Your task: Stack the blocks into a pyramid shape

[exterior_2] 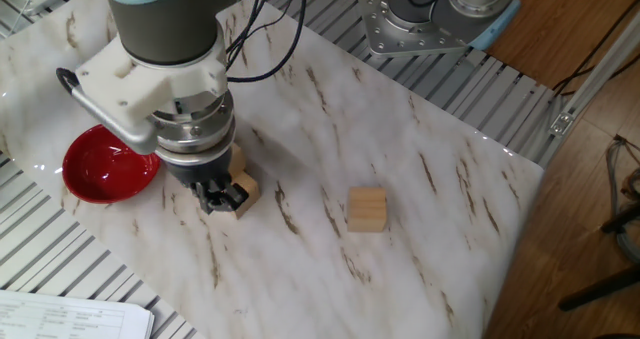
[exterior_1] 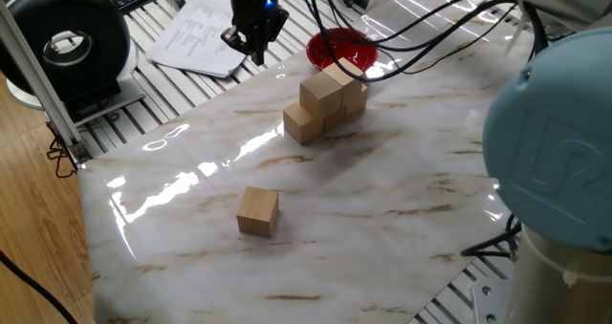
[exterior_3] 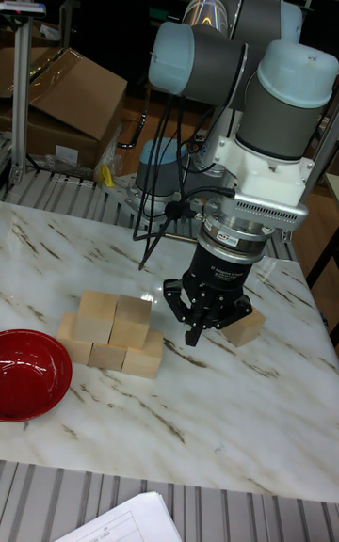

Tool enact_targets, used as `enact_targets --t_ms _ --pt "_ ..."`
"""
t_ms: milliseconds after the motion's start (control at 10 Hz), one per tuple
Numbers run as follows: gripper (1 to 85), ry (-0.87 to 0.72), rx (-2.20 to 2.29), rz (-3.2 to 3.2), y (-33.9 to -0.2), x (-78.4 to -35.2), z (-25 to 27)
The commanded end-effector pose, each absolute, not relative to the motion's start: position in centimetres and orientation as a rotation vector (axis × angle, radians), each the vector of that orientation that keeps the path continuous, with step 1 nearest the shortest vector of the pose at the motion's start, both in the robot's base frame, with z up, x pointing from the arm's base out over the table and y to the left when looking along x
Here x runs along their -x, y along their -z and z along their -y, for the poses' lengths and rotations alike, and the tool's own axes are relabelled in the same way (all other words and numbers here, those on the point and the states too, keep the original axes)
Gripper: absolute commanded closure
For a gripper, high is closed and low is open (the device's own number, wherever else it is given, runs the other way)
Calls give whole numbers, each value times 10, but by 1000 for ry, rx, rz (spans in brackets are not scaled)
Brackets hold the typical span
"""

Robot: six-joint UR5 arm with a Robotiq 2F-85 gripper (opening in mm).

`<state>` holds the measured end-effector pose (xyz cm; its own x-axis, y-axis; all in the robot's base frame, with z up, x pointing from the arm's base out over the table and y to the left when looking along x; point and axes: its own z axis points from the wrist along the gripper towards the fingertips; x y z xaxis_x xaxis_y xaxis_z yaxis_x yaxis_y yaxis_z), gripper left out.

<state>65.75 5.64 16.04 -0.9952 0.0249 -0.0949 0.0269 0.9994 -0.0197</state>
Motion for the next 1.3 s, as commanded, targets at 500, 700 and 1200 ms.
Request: enact_targets --t_ms 500,700,1200 --pt "847 45 -83 -3036 -162 -661 -53" --pt "847 -187 -183 -2945 -167 -684 -91" --pt "847 21 -146 -2888 -168 -698 -54"
